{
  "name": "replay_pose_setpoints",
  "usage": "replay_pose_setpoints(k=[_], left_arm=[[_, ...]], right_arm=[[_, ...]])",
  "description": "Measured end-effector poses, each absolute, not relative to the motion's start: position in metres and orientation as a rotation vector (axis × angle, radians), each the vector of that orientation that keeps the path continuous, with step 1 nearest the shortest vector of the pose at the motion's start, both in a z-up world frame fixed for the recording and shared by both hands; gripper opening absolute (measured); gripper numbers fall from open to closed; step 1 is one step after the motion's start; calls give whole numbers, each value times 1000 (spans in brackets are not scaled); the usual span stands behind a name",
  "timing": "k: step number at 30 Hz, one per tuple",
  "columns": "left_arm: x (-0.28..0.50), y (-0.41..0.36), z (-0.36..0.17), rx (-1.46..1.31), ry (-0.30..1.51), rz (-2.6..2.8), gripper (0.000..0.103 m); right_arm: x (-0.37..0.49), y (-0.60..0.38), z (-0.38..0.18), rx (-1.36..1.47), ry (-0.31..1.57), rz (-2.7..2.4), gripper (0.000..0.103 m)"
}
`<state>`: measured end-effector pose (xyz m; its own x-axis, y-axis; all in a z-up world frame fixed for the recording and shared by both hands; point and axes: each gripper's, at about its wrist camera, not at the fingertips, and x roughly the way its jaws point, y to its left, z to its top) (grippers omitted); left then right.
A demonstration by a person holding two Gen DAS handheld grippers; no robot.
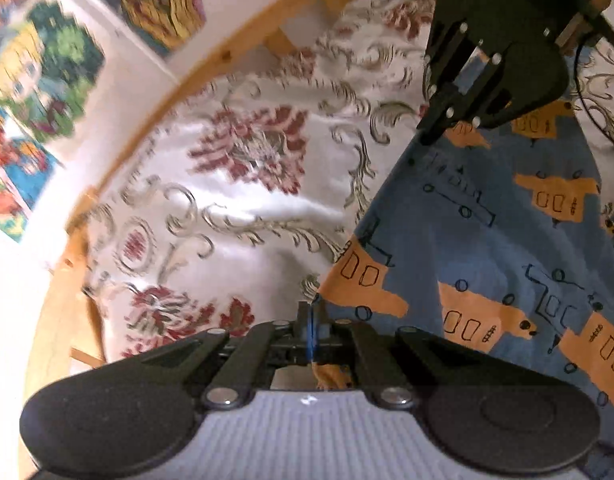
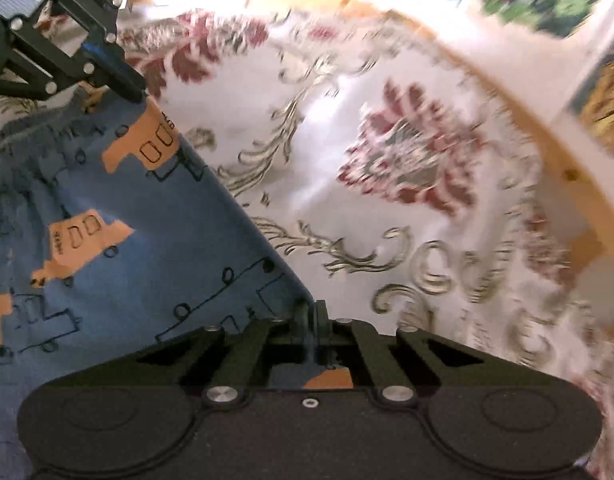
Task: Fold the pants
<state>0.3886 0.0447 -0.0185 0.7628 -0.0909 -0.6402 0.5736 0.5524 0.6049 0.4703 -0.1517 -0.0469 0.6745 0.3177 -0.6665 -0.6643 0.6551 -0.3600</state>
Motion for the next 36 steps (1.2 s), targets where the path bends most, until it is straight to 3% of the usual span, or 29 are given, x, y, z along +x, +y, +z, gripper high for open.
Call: replay_pose_setpoints(k=[8,17,27,36], left_arm=[[335,43,-7,904,466,-434,0],[259,47,-5,911,416,-495,0],[182,51,-43,951,433,-533,0],[149,49,-82,1056,391,-498,3]], right_arm=[[378,-162,-20,-624,461,501,0],[273,-154,-16,-641,451,477,0],[171,-130,-57,-680,496,460,0],[141,-113,-102,-650,512,436,0]])
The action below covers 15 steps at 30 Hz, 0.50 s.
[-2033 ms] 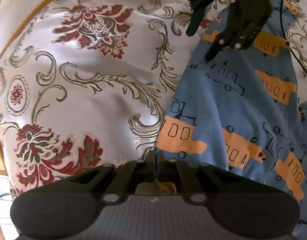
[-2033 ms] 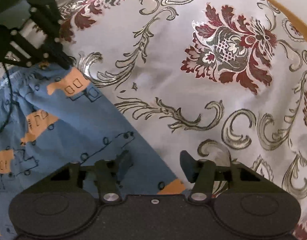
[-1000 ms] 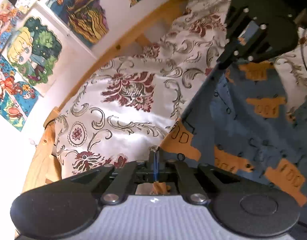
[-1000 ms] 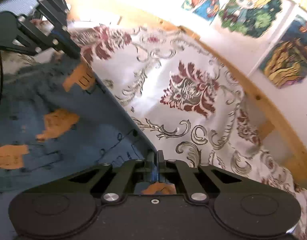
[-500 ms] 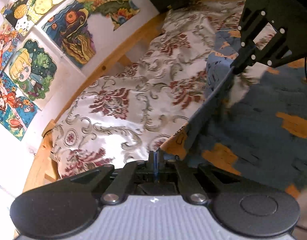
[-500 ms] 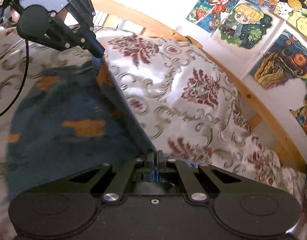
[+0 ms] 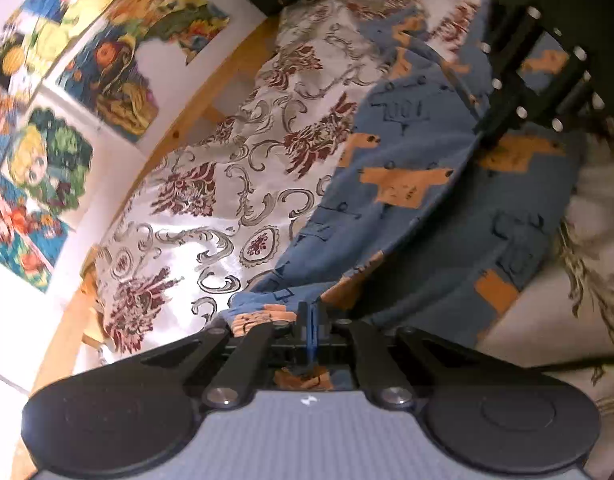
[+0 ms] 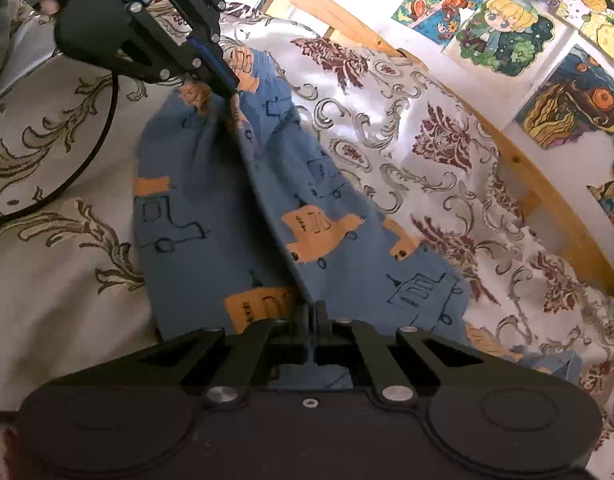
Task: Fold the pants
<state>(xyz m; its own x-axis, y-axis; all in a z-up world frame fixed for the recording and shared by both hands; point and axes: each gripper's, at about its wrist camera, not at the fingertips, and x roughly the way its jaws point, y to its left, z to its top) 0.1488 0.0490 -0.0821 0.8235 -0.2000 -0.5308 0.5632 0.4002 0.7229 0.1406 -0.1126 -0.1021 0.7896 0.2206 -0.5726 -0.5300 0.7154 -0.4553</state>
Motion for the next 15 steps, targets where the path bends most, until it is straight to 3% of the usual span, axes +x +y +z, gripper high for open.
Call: replay_pose_setpoints(k=[5,7,9,15], left_arm=[[145,42,-90,1094,368,-478,9],[145,40,-91,1111,367,-481,18],[146,38,-92,1134,364,-489,39],[152,36,-95,1177,397,-513,43]], right_arm=[[144,-116,-102,-636,504,425,5],[143,-116,-103,-641,501,426,13],[142,-116,-104,-661,492,426,15],[143,-118,-106,-684,488,419,30]])
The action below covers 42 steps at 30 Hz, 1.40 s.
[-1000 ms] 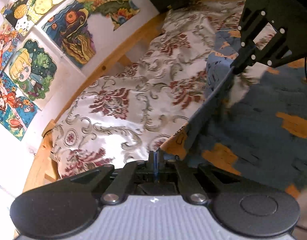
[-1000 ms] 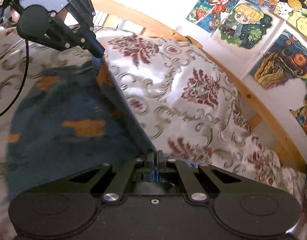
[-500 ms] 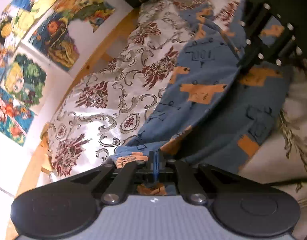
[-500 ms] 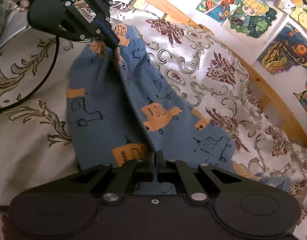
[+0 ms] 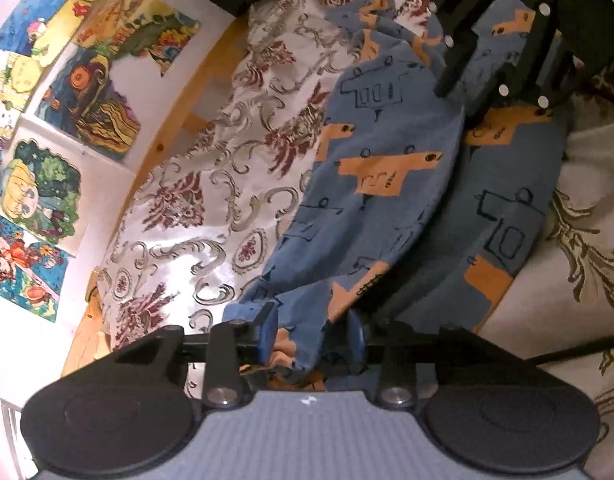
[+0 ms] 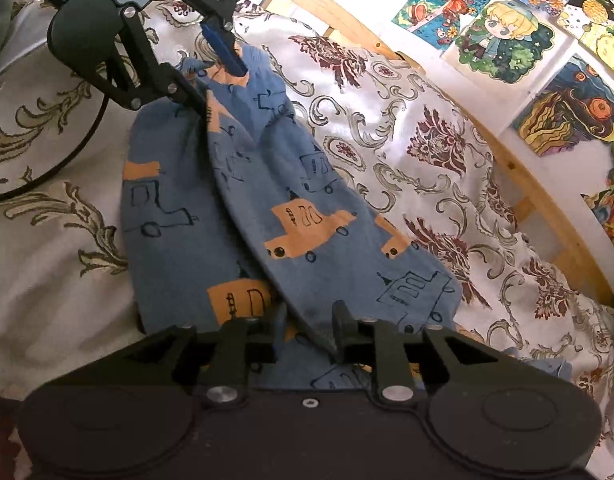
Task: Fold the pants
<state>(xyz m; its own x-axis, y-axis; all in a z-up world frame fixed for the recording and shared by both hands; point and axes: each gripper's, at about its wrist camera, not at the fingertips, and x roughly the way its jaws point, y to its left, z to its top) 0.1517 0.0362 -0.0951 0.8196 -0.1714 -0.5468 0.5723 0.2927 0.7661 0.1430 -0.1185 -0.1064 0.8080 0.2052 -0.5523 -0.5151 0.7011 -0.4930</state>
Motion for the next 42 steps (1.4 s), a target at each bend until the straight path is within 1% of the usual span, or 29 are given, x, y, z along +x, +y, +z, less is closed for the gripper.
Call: replay_pose_setpoints(k=[1,2,3,4,5,6,8,16,23,31,42], left_arm=[[153,36,-95,1175,405,-514,42],[155,35,-95,1175,412,-515,35],[156,34,-95,1176,423,-519,17],[158,33,-95,1175,434,-522,12],[159,33,-94,1170,444,-526,11],[158,33,-93,1161,447,-531,6],[157,34,-92,1168,440,-535,3],[139,47,-89,1216,350,-579,2],[131,63,-92,1248,327,-609,2],[125,71,-101,1283,329,-629,2],[122,75,-107,1301,361,-645,2]], right_arm=[[144,-119,-106,-683,486,417,30],[145,-119,-106,-683,486,417,29],[147,-119,-106,-683,488,421,26],[148,-119,-106,-679,492,430,11],[149,-119,-106,-678,497,438,0],[148,-118,-106,-680,496,444,0],[144,-116,-106,-692,491,452,0],[118,-109,-87,-722,477,414,0],[88,-84,-82,-733,506,400,0],[76,-68,-96,-763,557,419,0],[74,-66,-96,-754,576,429,0]])
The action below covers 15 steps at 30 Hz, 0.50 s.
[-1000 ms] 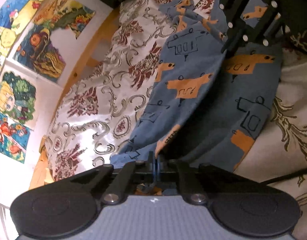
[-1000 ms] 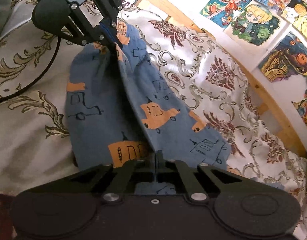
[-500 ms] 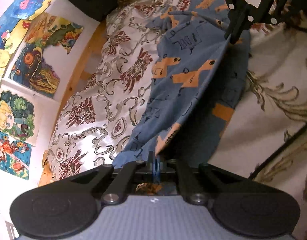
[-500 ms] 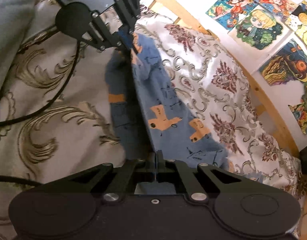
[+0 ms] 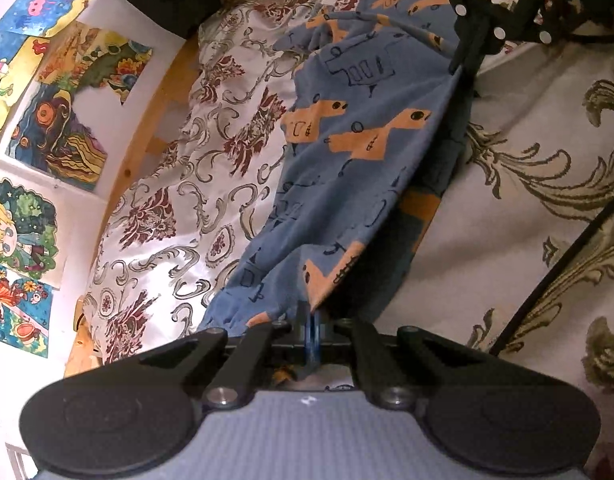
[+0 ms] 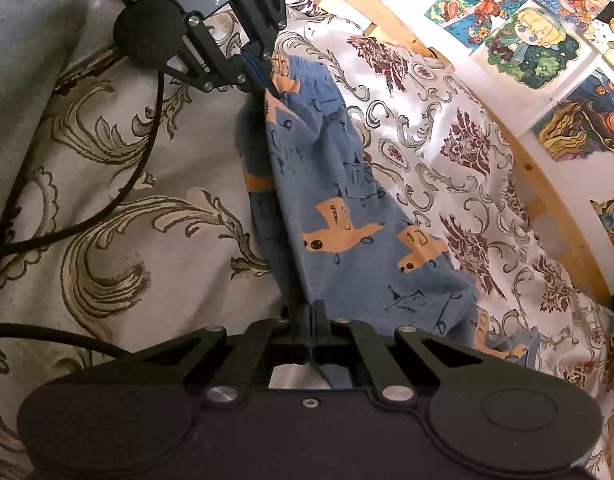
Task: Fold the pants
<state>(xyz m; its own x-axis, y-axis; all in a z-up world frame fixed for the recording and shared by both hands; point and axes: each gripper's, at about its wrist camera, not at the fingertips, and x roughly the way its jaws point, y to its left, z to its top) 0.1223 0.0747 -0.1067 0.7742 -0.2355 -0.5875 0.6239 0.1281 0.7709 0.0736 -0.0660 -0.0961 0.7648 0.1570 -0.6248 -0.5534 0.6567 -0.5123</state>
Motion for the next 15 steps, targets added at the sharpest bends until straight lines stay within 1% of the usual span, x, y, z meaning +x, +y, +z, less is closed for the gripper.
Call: replay_pose_setpoints(k=[8,10,12,13,14,15], left_arm=[[125,74,-115,1322,422,-663,2],[127,73,-116,1322,448,-669,3],[130,73,-113,1306,475,-681,4],[132,72,-110,1289,494,-686,4],[134,72,-107,1266,514,-691,6],[136,72,-102,1237,540,-695,12]], right_arm=[[77,-66,-105,-761,583,428,0],[77,-66,-107,-758,587,424,2],[78,-67,-107,-746,595,431,6],[78,-69,-105,-730,602,437,15],[79,-71,-102,-708,614,442,19],[80,-74,-99,-685,623,443,29]])
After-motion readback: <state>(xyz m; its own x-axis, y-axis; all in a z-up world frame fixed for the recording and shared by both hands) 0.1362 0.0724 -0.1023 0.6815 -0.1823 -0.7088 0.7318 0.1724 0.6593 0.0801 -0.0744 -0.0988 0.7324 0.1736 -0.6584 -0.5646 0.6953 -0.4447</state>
